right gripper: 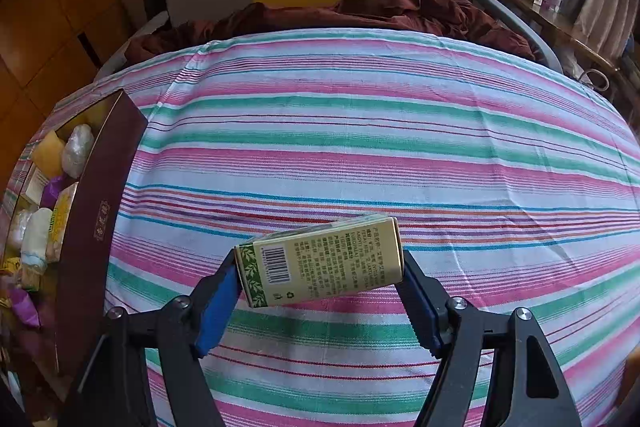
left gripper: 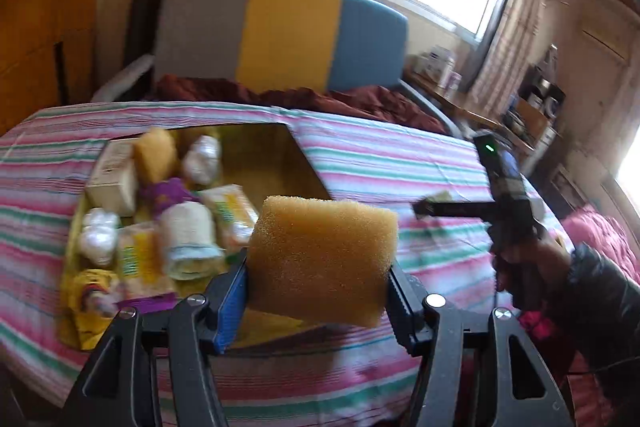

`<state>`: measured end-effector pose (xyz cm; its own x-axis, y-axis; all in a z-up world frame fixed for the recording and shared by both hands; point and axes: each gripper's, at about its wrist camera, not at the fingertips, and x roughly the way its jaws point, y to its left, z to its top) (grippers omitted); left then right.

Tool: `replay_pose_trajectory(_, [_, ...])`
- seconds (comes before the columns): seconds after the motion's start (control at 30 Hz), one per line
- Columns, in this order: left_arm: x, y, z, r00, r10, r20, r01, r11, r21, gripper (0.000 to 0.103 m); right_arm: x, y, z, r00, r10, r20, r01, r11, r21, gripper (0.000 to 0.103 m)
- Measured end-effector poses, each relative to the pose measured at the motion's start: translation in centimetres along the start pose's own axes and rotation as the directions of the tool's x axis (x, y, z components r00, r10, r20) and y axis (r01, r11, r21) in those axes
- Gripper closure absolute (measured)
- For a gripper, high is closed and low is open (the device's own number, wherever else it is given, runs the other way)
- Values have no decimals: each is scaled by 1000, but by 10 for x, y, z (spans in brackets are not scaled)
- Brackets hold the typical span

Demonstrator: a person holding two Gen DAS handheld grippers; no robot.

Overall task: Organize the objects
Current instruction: 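Lower the yellow sponge into the gold tray and open the left tool while the right tool holds the box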

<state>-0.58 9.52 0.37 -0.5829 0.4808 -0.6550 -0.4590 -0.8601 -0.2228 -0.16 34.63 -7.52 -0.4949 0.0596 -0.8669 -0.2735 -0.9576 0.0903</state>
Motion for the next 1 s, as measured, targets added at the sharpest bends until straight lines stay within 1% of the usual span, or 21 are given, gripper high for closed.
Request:
replay_pose_trajectory(0.07, [-1,10,4,998,54,16,-53,998,-15,42,2,1,-1,1000,-1,-12,1,1000,-4,28])
replay_pose_trajectory(0.13, [-5,20,6,992,125,37,-124,992,-26,42,4,4,-1,1000,1,-17,-1,1000,-17,28])
replay_pose_trajectory(0.2, [-8,27,8,984,171,46,-170,985,-30,42,7,7,-2,1000,-1,-27,1,1000,-28,28])
replay_pose_trajectory(0.37, [-10,38,8,972,228,53,-226,973,-37,42,8,8,-3,999,-2,-32,1,1000,-29,28])
replay_pose_trajectory(0.5, [-9,43,3,972,232,33,-231,972,-39,42,9,10,-4,999,-13,-38,11,999,-41,28])
replay_pose_trajectory(0.63, [0,49,-1,979,205,-14,-206,976,-65,42,12,12,-5,998,-26,-50,23,998,-53,29])
replay_pose_trajectory(0.7, [4,51,-4,979,202,-33,-204,976,-76,42,12,14,-5,998,-30,-50,27,998,-59,29])
replay_pose_trajectory(0.77, [5,51,-7,978,203,-39,-206,976,-67,42,12,14,-4,998,-32,-50,29,998,-63,29])
replay_pose_trajectory(0.83, [-3,56,-5,983,185,-24,-186,980,-65,42,13,16,-4,998,-38,-50,35,997,-72,29])
replay_pose_trajectory(0.9, [-15,72,-2,991,136,-5,-136,984,-118,42,13,16,-4,998,-43,-51,39,996,-78,29])
replay_pose_trajectory(1.0, [-28,86,0,991,133,22,-127,977,-170,42,15,17,-4,997,-52,-54,47,995,-87,29])
